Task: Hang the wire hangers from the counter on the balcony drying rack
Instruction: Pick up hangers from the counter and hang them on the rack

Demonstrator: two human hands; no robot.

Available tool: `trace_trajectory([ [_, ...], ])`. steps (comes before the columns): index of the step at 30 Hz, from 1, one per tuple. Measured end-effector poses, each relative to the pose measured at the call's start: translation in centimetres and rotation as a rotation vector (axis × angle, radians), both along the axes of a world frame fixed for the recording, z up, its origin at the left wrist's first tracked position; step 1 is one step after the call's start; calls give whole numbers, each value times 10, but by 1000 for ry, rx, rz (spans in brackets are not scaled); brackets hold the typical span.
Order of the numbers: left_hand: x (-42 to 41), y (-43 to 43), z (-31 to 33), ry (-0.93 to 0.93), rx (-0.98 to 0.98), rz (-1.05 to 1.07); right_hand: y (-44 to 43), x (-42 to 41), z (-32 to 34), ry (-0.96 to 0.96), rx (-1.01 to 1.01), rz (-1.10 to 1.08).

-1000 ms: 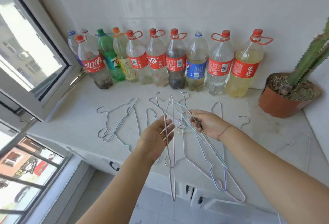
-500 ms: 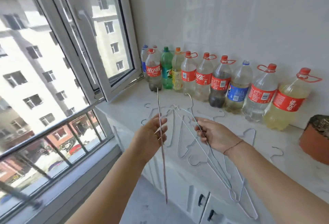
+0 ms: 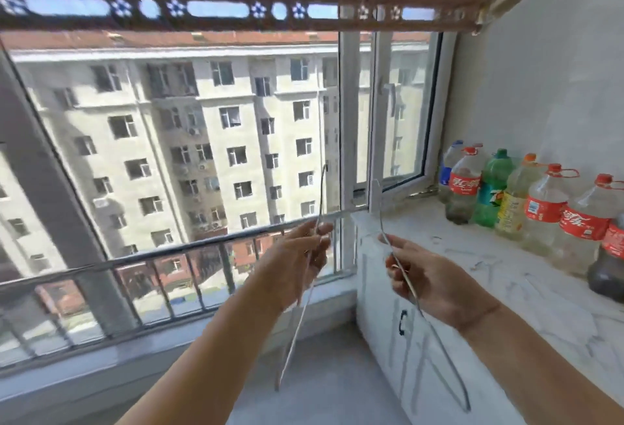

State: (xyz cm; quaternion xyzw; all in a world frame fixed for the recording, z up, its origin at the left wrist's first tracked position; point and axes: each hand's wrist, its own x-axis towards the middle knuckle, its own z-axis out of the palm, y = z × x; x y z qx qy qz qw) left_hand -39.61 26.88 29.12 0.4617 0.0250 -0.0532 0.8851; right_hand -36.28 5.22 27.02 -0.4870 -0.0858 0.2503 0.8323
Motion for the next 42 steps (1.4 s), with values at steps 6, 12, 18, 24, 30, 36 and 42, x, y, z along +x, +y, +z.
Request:
trace_trajectory([
  [6, -61, 125, 35, 9, 32, 178, 132, -33, 40, -99, 72, 241],
  [12, -111, 232, 71, -57, 62, 275, 259, -49, 78, -155, 154, 379],
  [18, -121, 311, 118, -109, 95, 352, 354, -55, 127, -281, 184, 422],
  [24, -112, 369, 160, -181, 117, 394, 418, -48, 175, -390, 124, 411],
  [30, -106, 398, 179, -280, 116, 435, 456, -33, 201, -442, 79, 382],
  [36, -94, 422, 183, -287, 90, 472, 475, -21, 212, -467, 37, 341],
  [42, -77, 433, 183, -275, 103, 483, 480, -11, 206, -413, 22, 314],
])
